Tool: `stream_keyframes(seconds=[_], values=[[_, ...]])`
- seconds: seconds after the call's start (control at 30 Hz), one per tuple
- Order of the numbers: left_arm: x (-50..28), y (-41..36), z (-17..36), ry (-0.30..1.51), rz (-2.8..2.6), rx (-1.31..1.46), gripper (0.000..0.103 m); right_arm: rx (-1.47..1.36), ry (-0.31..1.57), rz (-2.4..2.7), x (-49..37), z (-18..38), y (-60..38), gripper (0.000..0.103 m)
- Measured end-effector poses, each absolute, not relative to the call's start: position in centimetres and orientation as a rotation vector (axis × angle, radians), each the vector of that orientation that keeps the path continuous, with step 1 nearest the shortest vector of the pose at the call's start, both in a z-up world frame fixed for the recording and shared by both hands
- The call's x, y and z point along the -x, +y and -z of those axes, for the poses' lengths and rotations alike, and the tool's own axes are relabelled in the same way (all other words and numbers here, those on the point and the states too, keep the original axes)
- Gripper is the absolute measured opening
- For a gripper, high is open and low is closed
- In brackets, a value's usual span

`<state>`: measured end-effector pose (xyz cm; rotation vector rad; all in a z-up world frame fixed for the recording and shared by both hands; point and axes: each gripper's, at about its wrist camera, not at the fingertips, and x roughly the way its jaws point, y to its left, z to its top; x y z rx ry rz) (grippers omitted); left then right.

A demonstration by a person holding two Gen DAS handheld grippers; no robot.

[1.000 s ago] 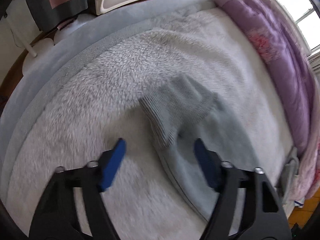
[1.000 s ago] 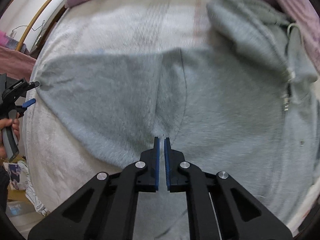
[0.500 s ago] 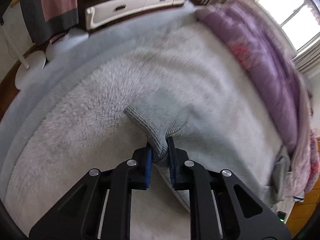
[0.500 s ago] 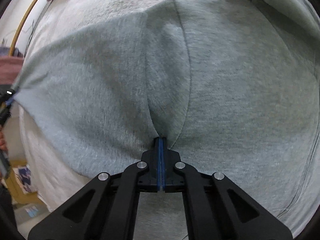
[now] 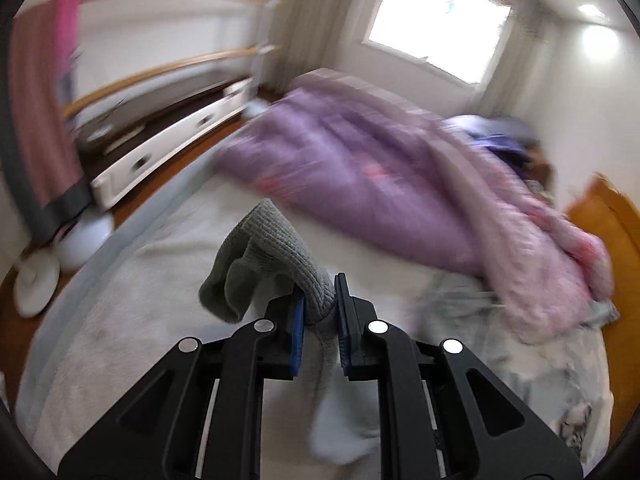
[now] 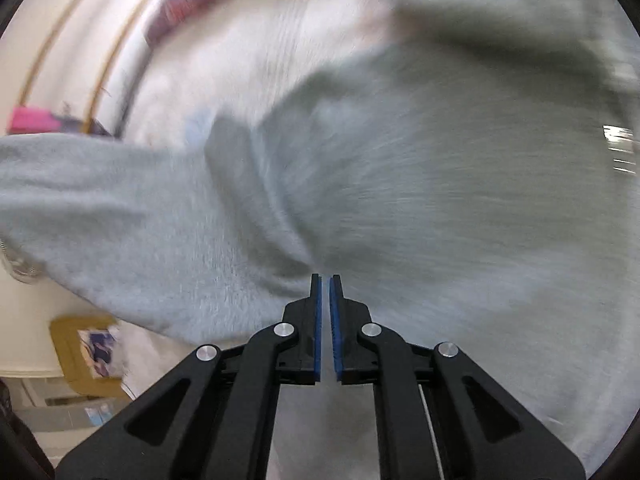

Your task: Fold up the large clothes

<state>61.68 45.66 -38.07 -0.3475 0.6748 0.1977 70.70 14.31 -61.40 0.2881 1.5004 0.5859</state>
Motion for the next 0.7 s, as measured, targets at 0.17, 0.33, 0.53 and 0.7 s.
stream_keyframes(seconds=[0.17, 0.33, 0.53, 0.7], values=[[-65.7, 31.4, 38.4, 0.696, -0.008, 0.321, 0.014, -0.266, 1.388, -0.503, -70.0, 57.9, 0.5, 0.006], [-69.3, 17.0, 42.6, 0.773, 0.193, 0.238, 0.014, -0.186, 1.317, -0.328, -68.6, 54.6, -13.9, 0.006], [-71.9, 1.5, 49.4, 0.89, 0.416, 0.152, 0.014, -0.103, 1.229, -0.148, -67.3, 51.7, -28.2, 0.006], [-73.4, -5.4, 57.7, 1.115, 0.452, 0.133, 0.019, -0.157, 1.194, -0.065, -68.2, 50.7, -36.8, 0.01]])
